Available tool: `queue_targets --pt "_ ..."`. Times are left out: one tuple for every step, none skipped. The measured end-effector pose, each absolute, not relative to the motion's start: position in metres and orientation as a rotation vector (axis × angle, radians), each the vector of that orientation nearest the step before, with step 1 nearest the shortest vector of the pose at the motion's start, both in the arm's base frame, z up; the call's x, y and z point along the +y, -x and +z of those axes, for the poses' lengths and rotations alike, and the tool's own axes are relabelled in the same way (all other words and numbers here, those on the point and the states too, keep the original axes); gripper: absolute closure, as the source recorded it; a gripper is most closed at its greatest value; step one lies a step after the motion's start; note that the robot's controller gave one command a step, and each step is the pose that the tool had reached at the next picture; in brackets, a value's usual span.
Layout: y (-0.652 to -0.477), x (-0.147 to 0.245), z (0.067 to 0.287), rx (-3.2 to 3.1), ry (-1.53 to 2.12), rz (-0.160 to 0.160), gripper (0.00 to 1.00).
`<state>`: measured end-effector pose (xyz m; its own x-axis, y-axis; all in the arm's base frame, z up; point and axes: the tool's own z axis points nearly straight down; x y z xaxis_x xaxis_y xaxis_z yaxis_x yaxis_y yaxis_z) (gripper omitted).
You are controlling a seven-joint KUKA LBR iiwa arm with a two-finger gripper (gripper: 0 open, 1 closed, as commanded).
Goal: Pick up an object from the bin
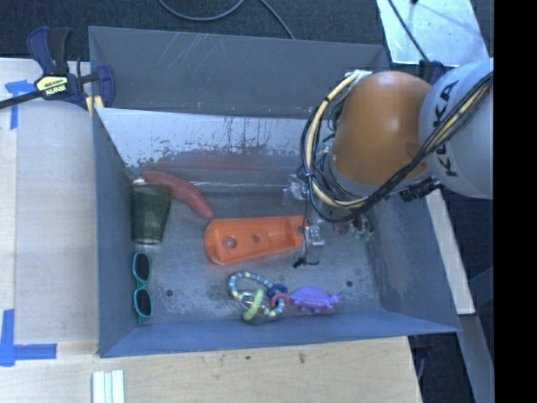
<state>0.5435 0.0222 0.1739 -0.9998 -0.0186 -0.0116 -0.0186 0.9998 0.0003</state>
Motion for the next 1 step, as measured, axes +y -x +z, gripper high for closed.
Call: queue_targets --pt "-0.5474 0.0333 0.1105 3.133 0.008 0.000 0.00"
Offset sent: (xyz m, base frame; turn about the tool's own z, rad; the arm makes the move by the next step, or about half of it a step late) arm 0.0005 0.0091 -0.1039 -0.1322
